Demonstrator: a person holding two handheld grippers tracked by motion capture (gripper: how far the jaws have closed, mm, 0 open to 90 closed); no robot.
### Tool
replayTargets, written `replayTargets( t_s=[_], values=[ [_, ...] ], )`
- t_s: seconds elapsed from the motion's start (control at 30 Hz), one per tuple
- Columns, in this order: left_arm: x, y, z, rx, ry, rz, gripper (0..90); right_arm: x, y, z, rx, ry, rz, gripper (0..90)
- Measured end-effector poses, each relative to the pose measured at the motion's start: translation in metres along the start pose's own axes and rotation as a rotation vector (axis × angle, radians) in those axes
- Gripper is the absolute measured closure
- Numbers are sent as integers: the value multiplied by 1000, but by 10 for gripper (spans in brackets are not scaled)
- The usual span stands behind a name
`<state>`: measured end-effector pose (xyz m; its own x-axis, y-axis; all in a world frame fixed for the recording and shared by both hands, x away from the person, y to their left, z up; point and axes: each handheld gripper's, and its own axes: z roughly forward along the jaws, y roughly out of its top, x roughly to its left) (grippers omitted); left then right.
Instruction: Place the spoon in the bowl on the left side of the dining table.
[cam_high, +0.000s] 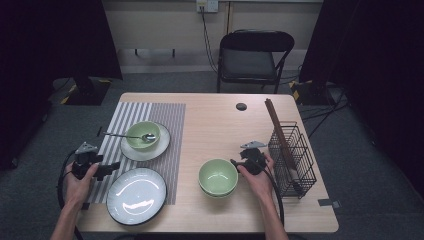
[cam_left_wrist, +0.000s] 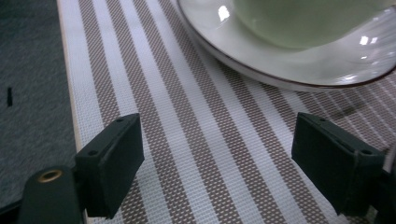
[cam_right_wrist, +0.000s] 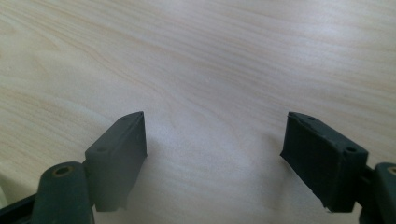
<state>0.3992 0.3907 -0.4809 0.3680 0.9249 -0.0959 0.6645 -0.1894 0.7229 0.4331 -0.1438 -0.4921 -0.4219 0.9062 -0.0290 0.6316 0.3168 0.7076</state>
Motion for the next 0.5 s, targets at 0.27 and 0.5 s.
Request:
replayTargets(
  t_s=[0.27, 0.5],
  values=[
    [-1, -2, 5, 30, 16, 34, 164, 1, 13, -11, -44, -33, 8, 199],
    [0, -4, 12, 77, 22, 46, 164, 0, 27, -23, -92, -25, 21, 209]
  ],
)
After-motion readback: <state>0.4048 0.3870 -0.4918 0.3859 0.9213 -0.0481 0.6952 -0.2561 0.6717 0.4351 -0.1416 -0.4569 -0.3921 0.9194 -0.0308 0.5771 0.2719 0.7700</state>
